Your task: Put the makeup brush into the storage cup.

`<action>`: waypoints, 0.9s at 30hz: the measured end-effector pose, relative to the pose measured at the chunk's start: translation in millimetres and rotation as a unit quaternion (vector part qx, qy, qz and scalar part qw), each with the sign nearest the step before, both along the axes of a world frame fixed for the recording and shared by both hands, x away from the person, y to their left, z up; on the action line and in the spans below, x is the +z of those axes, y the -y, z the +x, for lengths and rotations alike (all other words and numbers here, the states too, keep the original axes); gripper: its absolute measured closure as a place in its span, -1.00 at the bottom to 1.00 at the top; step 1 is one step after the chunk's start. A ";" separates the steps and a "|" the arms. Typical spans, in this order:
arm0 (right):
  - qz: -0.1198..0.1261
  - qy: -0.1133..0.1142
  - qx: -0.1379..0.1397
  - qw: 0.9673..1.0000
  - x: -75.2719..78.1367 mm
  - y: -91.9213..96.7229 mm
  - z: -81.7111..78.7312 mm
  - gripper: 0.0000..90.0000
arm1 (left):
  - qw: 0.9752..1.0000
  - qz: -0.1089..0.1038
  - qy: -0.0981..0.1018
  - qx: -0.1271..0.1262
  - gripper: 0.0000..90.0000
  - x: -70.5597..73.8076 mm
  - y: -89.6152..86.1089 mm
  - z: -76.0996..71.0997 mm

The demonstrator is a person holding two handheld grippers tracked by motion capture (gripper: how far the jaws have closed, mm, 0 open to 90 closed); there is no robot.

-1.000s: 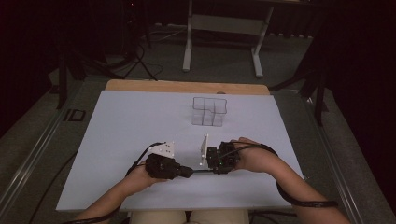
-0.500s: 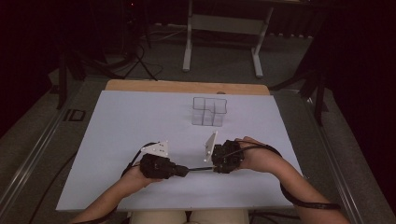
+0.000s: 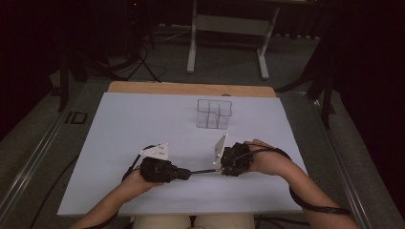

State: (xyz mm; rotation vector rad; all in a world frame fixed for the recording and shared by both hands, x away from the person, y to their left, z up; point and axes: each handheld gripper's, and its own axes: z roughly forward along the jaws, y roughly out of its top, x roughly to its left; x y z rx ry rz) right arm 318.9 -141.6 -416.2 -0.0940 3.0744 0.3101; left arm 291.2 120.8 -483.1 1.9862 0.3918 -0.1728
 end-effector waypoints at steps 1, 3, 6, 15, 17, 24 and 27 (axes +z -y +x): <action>0.000 0.000 0.000 1.000 0.0 0.0 0.0 0.78 | 1.000 -0.002 -0.001 0.001 0.92 0.3 -0.3 0.3; 0.002 0.000 0.003 1.000 0.6 0.4 1.2 0.81 | 1.000 0.000 0.001 0.000 0.92 0.6 -0.2 0.4; 0.001 -0.006 0.004 1.000 0.8 1.0 2.2 0.82 | 1.000 0.005 0.003 -0.001 0.92 1.0 1.1 0.2; 0.002 -0.018 -0.002 1.000 -0.4 0.8 3.7 0.79 | 1.000 -0.002 -0.004 -0.001 0.92 -0.5 0.7 0.9; 0.005 -0.019 -0.001 1.000 -0.9 0.4 4.0 0.75 | 1.000 -0.005 -0.009 -0.002 0.92 -0.7 0.8 1.1; -0.006 -0.030 0.011 0.999 -2.7 -4.2 3.1 0.83 | 1.000 0.006 -0.011 -0.011 0.92 -1.6 3.9 1.7; -0.013 -0.033 0.022 0.999 -3.9 -5.2 1.1 0.85 | 1.000 0.008 -0.017 -0.020 0.92 -3.6 4.9 2.2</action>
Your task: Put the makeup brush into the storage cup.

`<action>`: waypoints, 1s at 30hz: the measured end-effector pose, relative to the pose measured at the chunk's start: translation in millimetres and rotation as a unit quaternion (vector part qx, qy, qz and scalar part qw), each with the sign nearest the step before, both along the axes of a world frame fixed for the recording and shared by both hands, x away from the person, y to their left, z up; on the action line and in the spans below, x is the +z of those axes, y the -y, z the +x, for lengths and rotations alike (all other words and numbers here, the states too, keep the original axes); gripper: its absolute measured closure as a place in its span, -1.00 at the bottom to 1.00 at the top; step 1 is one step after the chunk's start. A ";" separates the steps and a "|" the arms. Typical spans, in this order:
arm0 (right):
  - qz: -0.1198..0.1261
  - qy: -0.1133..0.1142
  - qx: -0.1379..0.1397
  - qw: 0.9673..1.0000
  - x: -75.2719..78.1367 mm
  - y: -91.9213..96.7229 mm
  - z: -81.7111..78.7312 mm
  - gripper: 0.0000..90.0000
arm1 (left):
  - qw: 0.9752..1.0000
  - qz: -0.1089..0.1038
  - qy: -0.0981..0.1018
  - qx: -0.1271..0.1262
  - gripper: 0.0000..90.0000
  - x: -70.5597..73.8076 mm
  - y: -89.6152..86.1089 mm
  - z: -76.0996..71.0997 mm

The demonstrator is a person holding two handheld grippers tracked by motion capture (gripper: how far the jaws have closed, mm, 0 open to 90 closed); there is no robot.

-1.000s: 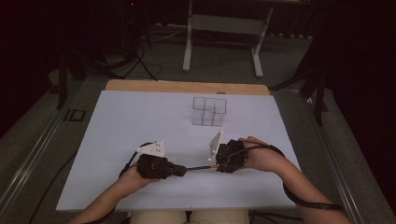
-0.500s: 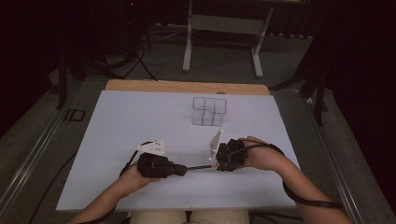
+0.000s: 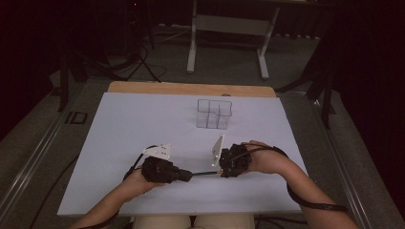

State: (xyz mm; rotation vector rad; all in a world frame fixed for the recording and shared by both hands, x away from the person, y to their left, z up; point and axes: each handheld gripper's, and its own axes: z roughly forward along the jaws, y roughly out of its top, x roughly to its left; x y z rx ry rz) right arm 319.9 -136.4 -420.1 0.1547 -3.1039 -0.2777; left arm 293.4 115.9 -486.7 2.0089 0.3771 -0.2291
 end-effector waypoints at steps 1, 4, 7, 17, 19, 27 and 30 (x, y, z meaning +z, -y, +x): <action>-0.004 0.000 0.005 1.000 -0.8 -0.6 -1.0 0.85 | 1.000 0.001 -0.001 -0.001 0.92 -0.8 0.2 0.3; -0.012 -0.004 0.010 1.000 -2.4 -1.3 -1.9 0.86 | 1.000 -0.003 -0.006 -0.004 0.91 -3.3 1.1 1.2; -0.016 -0.009 0.011 1.000 -2.4 -0.9 -2.2 0.87 | 1.000 0.001 -0.002 -0.006 0.91 -2.6 3.1 0.5; -0.022 -0.005 0.021 1.000 -0.5 0.3 -3.2 0.87 | 1.000 0.009 0.010 0.001 0.60 9.6 9.1 2.8; -0.021 -0.007 0.021 1.000 -0.5 -0.1 -3.0 0.87 | 1.000 0.018 0.011 -0.005 0.59 12.0 14.6 3.0; -0.016 -0.005 0.025 1.000 1.9 -2.8 -3.9 0.87 | 0.998 0.052 0.019 -0.015 0.35 17.4 28.0 6.4; -0.015 -0.004 0.030 0.999 2.7 -5.1 -4.5 0.87 | 0.998 0.051 0.010 -0.041 0.55 19.7 33.6 8.1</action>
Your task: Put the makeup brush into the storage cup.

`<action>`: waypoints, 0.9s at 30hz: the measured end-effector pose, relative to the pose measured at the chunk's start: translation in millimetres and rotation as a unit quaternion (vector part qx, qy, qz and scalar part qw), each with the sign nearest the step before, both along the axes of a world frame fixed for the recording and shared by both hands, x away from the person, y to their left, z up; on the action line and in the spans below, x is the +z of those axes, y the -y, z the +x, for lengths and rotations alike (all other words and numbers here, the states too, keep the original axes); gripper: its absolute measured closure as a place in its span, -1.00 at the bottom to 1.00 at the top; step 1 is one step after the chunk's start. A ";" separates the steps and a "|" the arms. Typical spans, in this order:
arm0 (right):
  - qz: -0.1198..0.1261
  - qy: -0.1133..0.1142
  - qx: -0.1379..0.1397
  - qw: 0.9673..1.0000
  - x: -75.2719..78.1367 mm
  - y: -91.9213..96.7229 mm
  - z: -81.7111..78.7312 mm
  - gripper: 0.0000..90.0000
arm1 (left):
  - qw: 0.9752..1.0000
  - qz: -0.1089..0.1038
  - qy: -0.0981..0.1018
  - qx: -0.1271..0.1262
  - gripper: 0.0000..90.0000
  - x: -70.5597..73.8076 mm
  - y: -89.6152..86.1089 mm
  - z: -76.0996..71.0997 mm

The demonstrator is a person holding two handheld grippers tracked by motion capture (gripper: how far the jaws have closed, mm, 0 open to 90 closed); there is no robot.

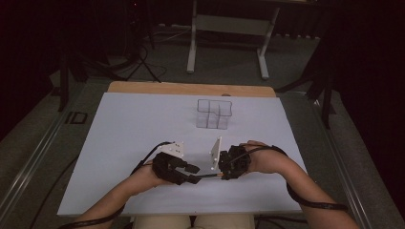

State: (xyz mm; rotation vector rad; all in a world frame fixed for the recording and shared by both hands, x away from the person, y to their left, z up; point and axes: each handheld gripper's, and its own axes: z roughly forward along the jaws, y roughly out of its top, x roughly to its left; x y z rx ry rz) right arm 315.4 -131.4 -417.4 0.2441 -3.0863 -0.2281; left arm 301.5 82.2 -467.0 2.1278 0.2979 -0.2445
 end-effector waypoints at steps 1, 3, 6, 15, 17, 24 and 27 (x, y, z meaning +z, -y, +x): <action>0.001 0.001 0.003 1.000 0.0 -1.2 -0.4 0.87 | 1.000 0.004 0.000 -0.002 0.55 0.7 2.3 0.4; 0.002 0.001 -0.001 1.000 1.3 -2.2 -0.2 0.87 | 1.000 0.010 -0.005 -0.006 0.55 1.3 7.1 1.5; 0.007 0.003 0.004 1.000 1.4 -3.3 0.3 0.87 | 1.000 0.021 -0.006 -0.009 0.61 1.2 13.8 2.7; 0.006 0.004 -0.001 1.000 2.5 -3.0 0.8 0.87 | 1.000 0.024 -0.008 -0.002 0.88 -0.9 18.7 5.8; 0.009 0.005 -0.003 1.000 1.9 -2.3 1.6 0.87 | 1.000 0.020 -0.008 0.003 0.88 -2.8 18.2 5.9; 0.014 0.004 -0.015 1.000 0.2 0.9 1.9 0.86 | 1.000 0.009 0.015 0.006 0.88 -8.9 18.2 3.6; 0.014 0.009 -0.019 1.000 -0.4 2.0 2.5 0.84 | 1.000 -0.001 0.016 0.007 0.88 -12.0 17.7 4.2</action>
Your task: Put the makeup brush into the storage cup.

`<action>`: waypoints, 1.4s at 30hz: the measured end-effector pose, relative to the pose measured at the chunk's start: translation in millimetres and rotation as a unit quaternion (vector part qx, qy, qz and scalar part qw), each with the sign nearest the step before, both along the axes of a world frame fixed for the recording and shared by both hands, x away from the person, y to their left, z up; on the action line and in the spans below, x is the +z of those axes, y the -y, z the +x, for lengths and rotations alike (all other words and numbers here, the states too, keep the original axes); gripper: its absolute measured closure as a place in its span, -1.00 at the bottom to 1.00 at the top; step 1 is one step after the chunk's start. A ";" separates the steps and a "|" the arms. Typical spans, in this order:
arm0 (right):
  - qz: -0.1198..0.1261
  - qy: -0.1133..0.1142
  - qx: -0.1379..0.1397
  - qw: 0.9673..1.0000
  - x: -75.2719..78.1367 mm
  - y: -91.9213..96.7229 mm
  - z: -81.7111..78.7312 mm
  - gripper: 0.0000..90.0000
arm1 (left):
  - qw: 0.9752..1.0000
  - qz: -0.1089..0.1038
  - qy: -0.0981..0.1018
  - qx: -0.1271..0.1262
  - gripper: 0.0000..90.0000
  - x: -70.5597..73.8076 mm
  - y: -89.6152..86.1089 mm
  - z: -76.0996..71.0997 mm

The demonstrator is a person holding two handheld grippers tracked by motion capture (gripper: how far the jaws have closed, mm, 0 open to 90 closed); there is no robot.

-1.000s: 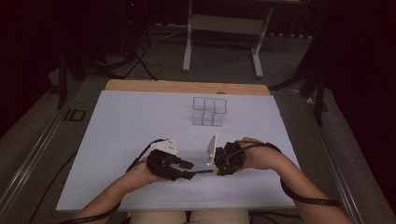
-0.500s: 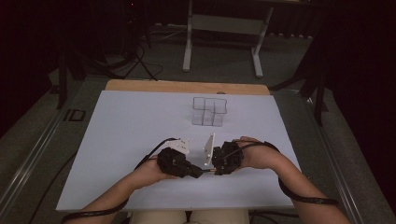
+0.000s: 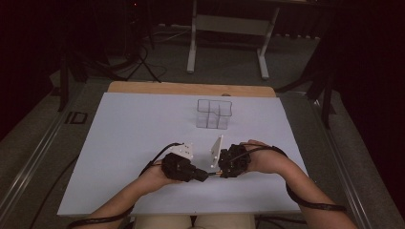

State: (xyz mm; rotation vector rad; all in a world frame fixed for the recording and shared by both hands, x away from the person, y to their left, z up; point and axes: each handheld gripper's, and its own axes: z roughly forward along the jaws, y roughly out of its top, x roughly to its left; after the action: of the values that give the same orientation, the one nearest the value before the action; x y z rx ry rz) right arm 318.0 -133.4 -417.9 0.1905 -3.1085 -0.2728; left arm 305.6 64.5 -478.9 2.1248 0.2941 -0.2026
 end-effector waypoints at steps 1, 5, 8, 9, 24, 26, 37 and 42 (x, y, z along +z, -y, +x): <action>0.003 0.001 0.000 1.000 0.3 0.7 -0.1 0.84 | 1.000 -0.003 0.002 0.003 0.88 -0.7 -0.9 0.0; 0.030 0.007 -0.015 0.999 5.0 5.4 2.0 0.75 | 1.000 -0.019 0.005 0.017 0.88 -1.0 -4.0 -0.7; 0.039 0.005 -0.025 0.999 7.1 8.2 3.5 0.72 | 0.999 -0.022 0.012 0.020 0.88 -0.3 -5.3 -1.7; 0.052 0.005 -0.033 0.998 9.6 11.3 4.2 0.67 | 0.999 -0.022 0.014 0.021 0.88 -0.3 -6.5 -1.9; 0.168 -0.012 -0.093 0.981 22.7 34.2 7.6 0.51 | 0.996 -0.074 0.013 0.046 0.89 -2.4 -24.3 -1.6; 0.175 -0.013 -0.097 0.980 23.5 35.3 7.0 0.51 | 0.996 -0.075 0.017 0.048 0.89 -1.9 -24.5 -2.7; 0.191 -0.028 -0.102 0.976 24.2 34.9 9.9 0.71 | 0.995 -0.091 0.032 0.041 0.89 -2.2 -25.9 -3.3; 0.192 -0.034 -0.100 0.976 24.5 34.6 11.8 0.74 | 0.994 -0.097 0.031 0.037 0.89 -1.9 -25.9 -2.7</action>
State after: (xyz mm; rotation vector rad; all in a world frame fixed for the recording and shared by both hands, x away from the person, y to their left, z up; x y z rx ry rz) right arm 329.8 -168.0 -393.4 -0.1294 -2.9744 -0.8638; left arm 303.0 90.4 -480.8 1.9211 0.3037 -0.1165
